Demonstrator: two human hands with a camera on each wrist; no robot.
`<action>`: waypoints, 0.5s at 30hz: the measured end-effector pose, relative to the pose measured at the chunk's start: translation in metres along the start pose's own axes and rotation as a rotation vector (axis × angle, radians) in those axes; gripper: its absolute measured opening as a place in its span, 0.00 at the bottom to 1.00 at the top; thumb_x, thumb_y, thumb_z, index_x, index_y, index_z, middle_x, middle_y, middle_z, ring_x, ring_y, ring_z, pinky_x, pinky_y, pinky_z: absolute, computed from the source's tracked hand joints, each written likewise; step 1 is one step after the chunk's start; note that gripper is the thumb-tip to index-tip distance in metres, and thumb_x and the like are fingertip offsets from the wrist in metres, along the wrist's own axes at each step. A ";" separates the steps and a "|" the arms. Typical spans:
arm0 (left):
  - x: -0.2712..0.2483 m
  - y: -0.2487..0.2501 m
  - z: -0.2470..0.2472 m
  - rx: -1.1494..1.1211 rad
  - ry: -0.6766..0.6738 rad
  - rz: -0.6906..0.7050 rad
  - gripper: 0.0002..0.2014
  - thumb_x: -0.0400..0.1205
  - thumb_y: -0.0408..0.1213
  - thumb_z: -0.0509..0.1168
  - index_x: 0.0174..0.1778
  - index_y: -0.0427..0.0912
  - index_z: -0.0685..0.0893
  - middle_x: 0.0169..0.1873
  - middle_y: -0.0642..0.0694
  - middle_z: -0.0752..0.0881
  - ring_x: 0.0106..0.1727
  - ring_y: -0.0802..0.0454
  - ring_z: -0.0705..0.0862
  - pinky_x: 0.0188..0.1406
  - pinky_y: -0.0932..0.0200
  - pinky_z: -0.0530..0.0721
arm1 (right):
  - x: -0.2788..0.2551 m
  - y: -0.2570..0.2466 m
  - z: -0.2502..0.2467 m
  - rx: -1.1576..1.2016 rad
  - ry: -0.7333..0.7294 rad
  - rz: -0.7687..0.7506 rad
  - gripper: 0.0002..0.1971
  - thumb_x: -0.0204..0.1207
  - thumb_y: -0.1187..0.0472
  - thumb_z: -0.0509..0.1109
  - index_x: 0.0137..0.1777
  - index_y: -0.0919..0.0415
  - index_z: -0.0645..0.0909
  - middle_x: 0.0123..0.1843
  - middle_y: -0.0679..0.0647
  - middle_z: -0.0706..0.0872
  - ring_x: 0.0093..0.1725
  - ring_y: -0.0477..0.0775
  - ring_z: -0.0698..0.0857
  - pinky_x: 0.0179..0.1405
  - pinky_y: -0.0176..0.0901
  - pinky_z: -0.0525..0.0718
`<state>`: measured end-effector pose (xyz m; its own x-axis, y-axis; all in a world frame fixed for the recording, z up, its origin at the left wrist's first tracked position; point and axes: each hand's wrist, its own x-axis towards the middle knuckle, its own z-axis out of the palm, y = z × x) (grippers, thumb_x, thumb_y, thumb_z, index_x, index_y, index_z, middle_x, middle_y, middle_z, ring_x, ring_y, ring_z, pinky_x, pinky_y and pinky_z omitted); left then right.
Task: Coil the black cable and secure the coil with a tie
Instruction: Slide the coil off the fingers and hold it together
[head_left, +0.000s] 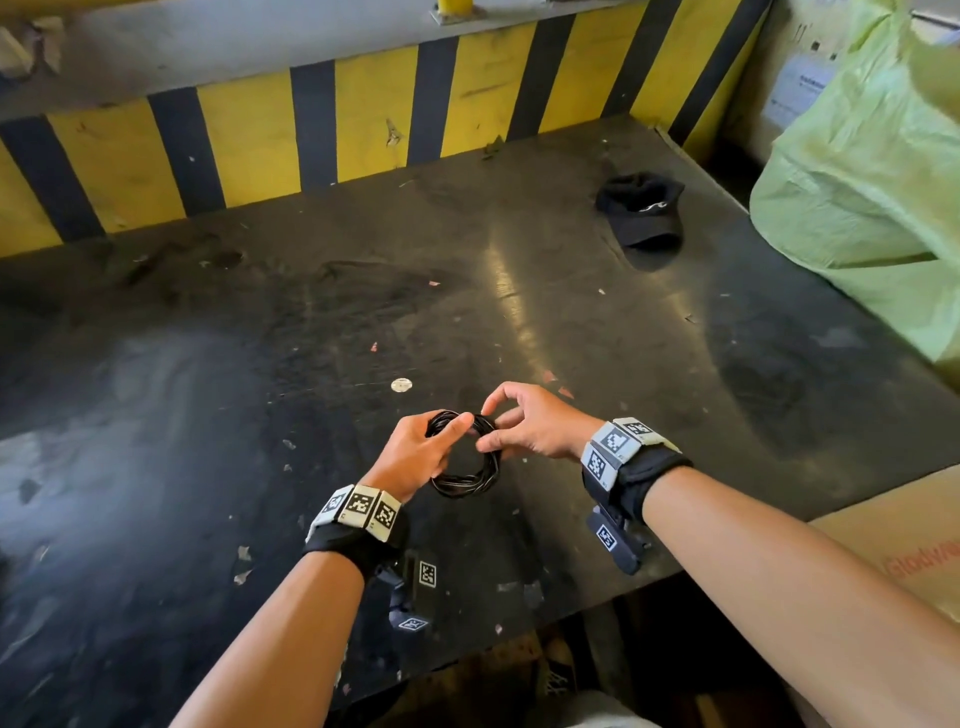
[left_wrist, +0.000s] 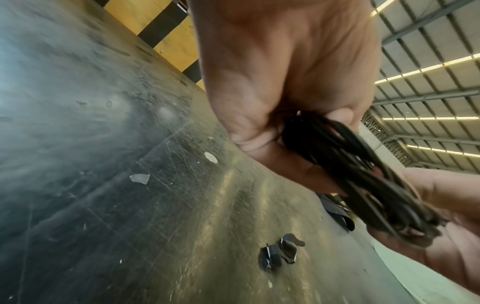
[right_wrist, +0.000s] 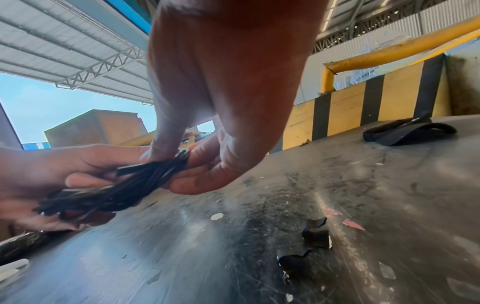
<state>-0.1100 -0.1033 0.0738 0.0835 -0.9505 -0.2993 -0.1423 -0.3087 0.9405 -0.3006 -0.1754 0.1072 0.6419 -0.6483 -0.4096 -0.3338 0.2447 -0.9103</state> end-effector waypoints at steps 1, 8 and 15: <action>0.001 -0.001 0.001 0.000 0.005 0.001 0.13 0.87 0.43 0.67 0.46 0.36 0.89 0.23 0.48 0.70 0.21 0.56 0.66 0.17 0.63 0.64 | 0.001 0.001 -0.001 0.007 0.000 0.003 0.19 0.75 0.74 0.79 0.59 0.65 0.75 0.44 0.61 0.92 0.33 0.46 0.92 0.30 0.34 0.87; 0.004 -0.002 0.006 0.027 0.017 0.011 0.12 0.87 0.44 0.67 0.40 0.44 0.86 0.22 0.49 0.70 0.22 0.54 0.65 0.17 0.60 0.64 | 0.010 0.017 -0.008 0.149 -0.030 0.070 0.18 0.77 0.70 0.78 0.64 0.66 0.76 0.46 0.57 0.92 0.41 0.48 0.93 0.42 0.42 0.92; 0.014 -0.008 0.002 0.110 0.066 -0.003 0.13 0.86 0.47 0.68 0.42 0.43 0.89 0.19 0.55 0.73 0.20 0.56 0.68 0.18 0.61 0.68 | 0.026 0.030 -0.028 0.130 0.124 0.203 0.19 0.84 0.45 0.70 0.62 0.60 0.83 0.49 0.58 0.92 0.45 0.56 0.89 0.50 0.53 0.88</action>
<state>-0.1095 -0.1145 0.0621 0.1483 -0.9462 -0.2876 -0.2489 -0.3172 0.9151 -0.3138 -0.2053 0.0712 0.4786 -0.6579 -0.5814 -0.3503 0.4642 -0.8136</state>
